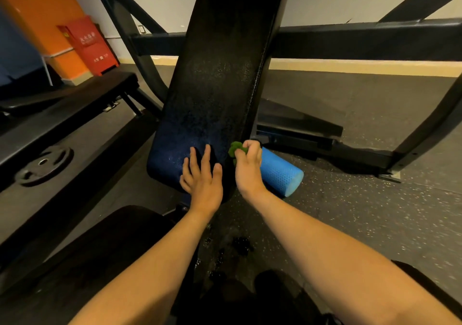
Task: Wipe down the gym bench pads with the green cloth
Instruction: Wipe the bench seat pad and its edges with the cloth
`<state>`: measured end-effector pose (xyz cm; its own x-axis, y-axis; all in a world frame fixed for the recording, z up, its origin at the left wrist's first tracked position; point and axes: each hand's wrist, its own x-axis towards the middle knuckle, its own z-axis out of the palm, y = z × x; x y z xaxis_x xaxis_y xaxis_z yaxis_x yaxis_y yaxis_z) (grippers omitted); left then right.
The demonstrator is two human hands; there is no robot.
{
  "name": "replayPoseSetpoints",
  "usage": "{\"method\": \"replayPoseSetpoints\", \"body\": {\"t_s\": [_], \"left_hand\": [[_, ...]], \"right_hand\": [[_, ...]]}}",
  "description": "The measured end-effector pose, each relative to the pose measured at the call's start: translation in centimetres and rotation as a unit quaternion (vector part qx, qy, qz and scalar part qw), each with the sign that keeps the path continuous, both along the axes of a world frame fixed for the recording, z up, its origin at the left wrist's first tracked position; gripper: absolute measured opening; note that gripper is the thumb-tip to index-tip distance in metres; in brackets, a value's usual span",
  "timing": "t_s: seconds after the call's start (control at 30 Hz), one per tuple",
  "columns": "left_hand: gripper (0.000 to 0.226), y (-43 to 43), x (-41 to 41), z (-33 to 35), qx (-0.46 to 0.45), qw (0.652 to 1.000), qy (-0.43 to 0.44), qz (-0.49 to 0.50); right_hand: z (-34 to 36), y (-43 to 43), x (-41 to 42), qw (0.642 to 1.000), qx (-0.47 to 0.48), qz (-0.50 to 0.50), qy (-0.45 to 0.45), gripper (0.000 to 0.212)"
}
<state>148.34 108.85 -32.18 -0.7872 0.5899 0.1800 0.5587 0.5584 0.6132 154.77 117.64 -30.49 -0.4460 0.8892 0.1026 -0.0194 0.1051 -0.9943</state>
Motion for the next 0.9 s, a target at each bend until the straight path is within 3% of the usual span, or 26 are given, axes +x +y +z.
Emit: {"method": "replayPoseSetpoints", "body": {"t_s": [0.2, 0.33, 0.4, 0.47, 0.57, 0.8, 0.9], "left_hand": [[0.055, -0.8, 0.1, 0.2, 0.078, 0.995, -0.048, -0.036], [0.050, -1.6, 0.1, 0.3, 0.077, 0.996, -0.036, -0.034], [0.048, -2.1, 0.2, -0.1, 0.067, 0.997, -0.036, 0.020], [0.053, -2.8, 0.7, -0.5, 0.094, 0.988, -0.103, 0.066], [0.055, -3.4, 1.4, -0.9, 0.116, 0.979, -0.163, 0.048], [0.052, -3.5, 2.1, -1.0, 0.142, 0.976, -0.162, 0.035], [0.051, -4.0, 2.6, -1.3, 0.141, 0.976, -0.164, 0.021]], "right_hand": [[-3.6, -5.2, 1.9, 0.996, -0.059, 0.057, -0.016, 0.023], [-4.0, -4.8, 3.9, 0.987, -0.081, 0.124, -0.064, 0.019], [-2.8, -2.5, 3.8, 0.992, -0.087, 0.087, -0.034, 0.018], [-1.7, -0.5, 3.2, 0.993, -0.115, 0.018, 0.018, 0.011], [-1.5, -0.9, 1.7, 0.993, -0.121, 0.007, 0.012, 0.007], [-4.6, -5.9, 2.3, 0.989, -0.150, 0.007, -0.002, 0.023], [-6.2, -8.1, 3.0, 0.977, -0.170, 0.116, -0.054, 0.023]]}}
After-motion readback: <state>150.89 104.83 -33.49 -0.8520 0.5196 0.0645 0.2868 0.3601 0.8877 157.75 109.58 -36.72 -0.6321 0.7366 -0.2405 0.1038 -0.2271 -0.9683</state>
